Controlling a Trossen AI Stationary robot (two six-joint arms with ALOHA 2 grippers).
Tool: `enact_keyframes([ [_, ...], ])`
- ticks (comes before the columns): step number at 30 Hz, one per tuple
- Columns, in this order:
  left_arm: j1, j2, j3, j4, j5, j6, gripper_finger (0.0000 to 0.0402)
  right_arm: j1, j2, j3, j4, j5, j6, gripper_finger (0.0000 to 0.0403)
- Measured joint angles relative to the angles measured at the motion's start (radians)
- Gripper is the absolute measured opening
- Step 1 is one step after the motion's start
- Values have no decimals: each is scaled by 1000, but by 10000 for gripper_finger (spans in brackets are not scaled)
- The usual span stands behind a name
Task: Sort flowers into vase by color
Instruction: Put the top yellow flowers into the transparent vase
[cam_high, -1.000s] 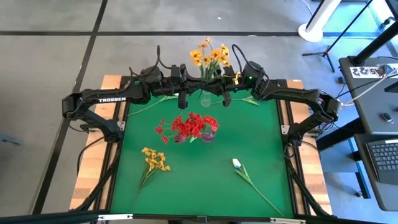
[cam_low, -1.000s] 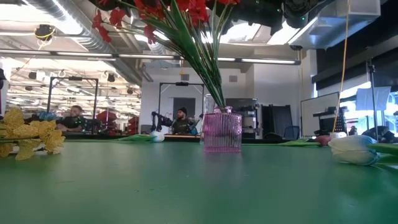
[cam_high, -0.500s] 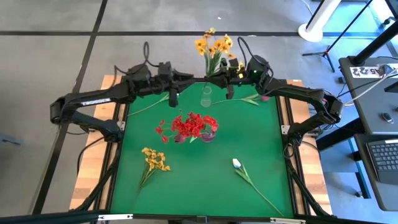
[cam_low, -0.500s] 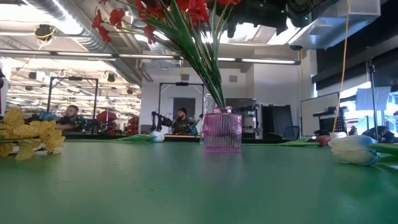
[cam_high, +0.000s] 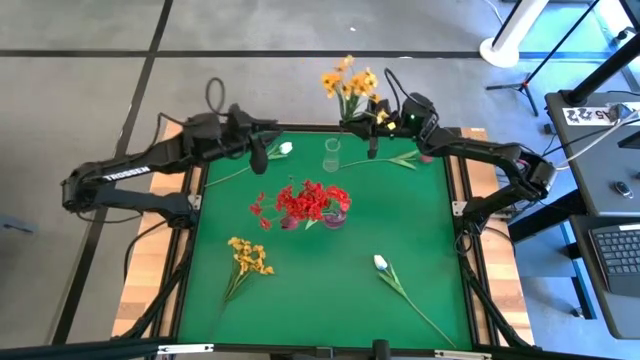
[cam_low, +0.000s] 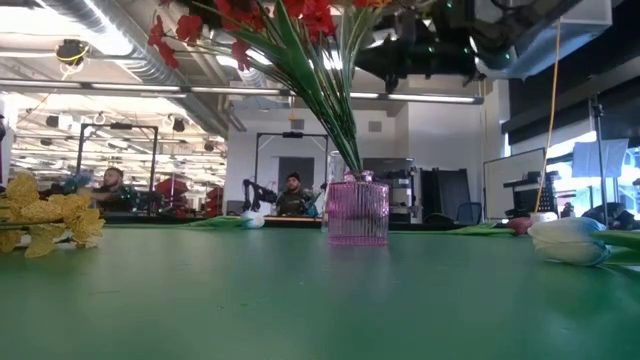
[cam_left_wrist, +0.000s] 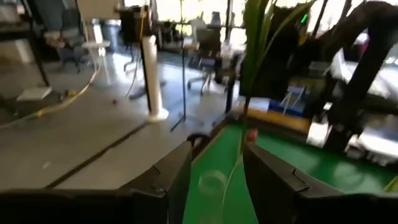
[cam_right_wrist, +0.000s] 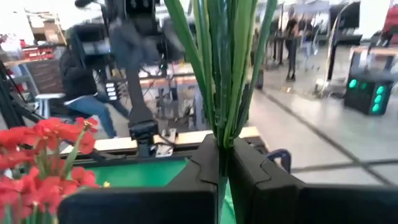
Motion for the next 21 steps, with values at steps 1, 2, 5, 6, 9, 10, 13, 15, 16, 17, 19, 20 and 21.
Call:
enact_keyframes([
  [1,4,0,-26,5,-9,0,141,0,0,-27,41,13,-1,10],
  [2,11,0,-51,12,-17,-4,141,0,0,-52,78,24,-2,10],
  [5,41,0,-129,67,-34,-3,141,4,11,-115,196,47,-4,10],
  [6,52,0,-155,89,-43,-1,141,5,19,-129,232,53,-4,10],
  [9,79,0,-224,159,-48,-11,141,9,66,-150,292,78,-9,10],
  [10,89,0,-241,181,-47,-20,141,10,82,-152,300,86,-15,10],
  [13,116,0,-268,203,-48,-36,141,10,140,-149,346,88,-23,10],
  [15,131,0,-271,205,-48,-51,141,10,173,-149,352,101,-25,10],
  [16,137,0,-273,206,-48,-55,141,10,187,-149,351,111,-27,10],
  [17,139,0,-273,205,-47,-59,141,9,198,-149,350,116,-28,10],
  [19,140,0,-274,203,-44,-61,141,9,215,-149,350,122,-38,10],
  [20,139,0,-274,205,-43,-62,141,9,222,-149,349,124,-47,10],
  [21,139,0,-274,205,-43,-62,141,9,228,-149,345,128,-53,10],
])
